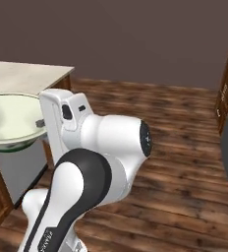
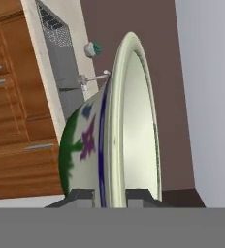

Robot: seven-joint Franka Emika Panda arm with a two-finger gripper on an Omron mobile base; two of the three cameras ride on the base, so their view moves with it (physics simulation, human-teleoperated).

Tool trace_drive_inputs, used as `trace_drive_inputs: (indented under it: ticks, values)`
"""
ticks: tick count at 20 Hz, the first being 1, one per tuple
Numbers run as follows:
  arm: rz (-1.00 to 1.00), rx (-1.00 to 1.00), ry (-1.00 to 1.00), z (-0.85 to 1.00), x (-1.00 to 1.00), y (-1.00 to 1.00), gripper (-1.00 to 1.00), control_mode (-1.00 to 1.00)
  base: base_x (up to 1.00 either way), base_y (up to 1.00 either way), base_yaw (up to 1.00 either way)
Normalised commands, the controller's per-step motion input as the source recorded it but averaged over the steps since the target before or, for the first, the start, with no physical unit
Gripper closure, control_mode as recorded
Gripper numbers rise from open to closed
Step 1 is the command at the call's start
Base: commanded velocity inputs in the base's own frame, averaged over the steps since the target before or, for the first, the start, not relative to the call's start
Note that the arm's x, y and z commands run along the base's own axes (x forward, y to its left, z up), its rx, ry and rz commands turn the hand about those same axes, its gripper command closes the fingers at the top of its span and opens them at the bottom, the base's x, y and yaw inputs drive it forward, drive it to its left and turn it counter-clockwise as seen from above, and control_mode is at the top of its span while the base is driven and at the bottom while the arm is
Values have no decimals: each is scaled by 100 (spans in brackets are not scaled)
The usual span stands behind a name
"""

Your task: Pick up the bowls from the cabinet and place each bowl in front of a stool on the dining counter.

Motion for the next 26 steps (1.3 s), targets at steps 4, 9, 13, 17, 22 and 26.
trace_drive_inputs:
  ticks: [4,9,13,17,22,26]
  values:
    - [0,0,0,0,0,0,100,100,100,10,30]
    - [0,0,0,0,0,0,100,100,100,-4,20]
    - [0,0,0,0,0,0,100,100,100,-21,11]
    - [0,0,0,0,0,0,100,100,100,-11,7]
    - [0,0,0,0,0,0,100,100,100,0,3]
    - [0,0,0,0,0,0,100,100,100,0,4]
